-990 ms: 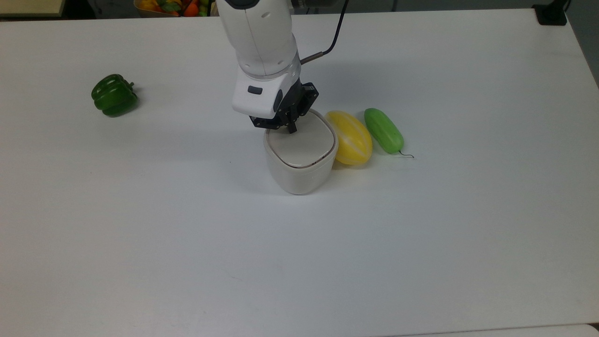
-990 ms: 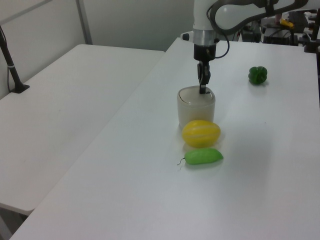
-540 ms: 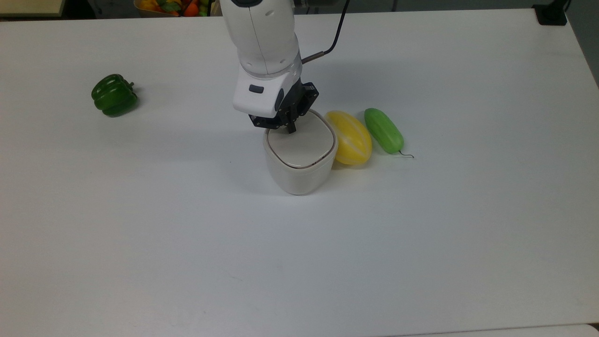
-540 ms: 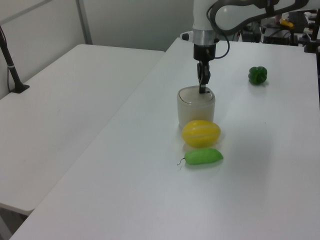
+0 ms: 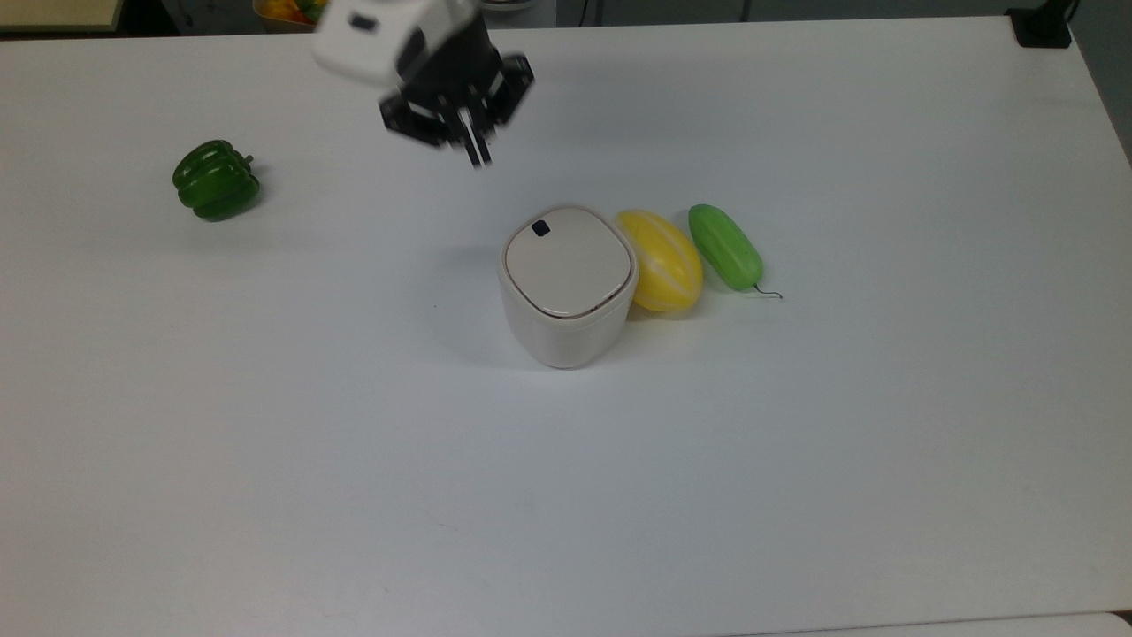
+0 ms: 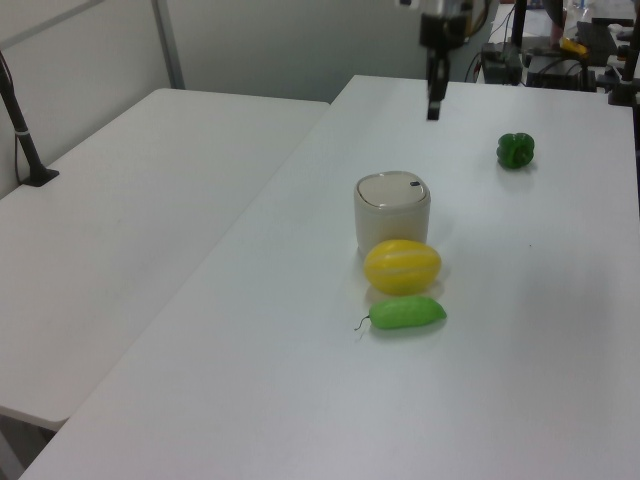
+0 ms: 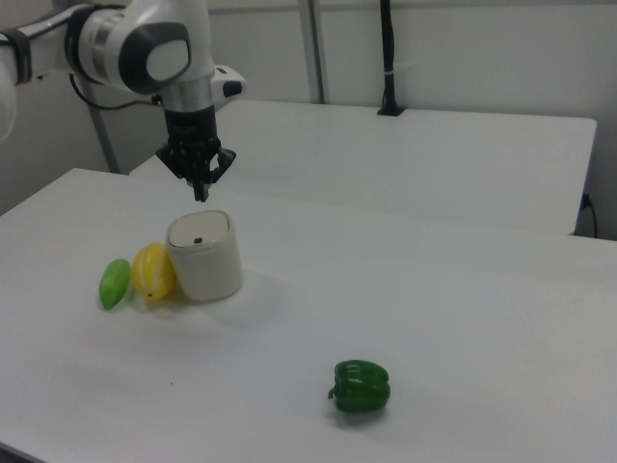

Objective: Close garbage bin

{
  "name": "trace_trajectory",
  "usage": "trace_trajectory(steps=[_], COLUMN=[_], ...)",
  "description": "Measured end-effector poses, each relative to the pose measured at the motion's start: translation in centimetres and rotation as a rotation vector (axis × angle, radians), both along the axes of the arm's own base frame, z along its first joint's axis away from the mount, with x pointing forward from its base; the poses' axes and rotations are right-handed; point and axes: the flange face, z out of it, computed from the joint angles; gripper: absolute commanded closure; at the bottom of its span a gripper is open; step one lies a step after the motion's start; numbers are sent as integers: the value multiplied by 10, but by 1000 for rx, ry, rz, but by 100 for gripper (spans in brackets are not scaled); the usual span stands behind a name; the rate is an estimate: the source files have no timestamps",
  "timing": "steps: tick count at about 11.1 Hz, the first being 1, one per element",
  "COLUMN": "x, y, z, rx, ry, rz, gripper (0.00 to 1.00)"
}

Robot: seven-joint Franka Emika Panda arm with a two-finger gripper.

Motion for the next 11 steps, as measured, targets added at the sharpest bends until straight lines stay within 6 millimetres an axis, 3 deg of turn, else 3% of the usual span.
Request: trace_trajectory(steps=[1,2,4,9,11], x=[-12,-20,-24,-43,-47], y=[-8,-13,-36,-138,-156], z=[13,21,28,49,49], rx=[2,2,-4,-46,-46], ry=[32,61,70,34,35], rz=[-52,-109,-214,-385,-417], gripper=[73,1,0,0,0])
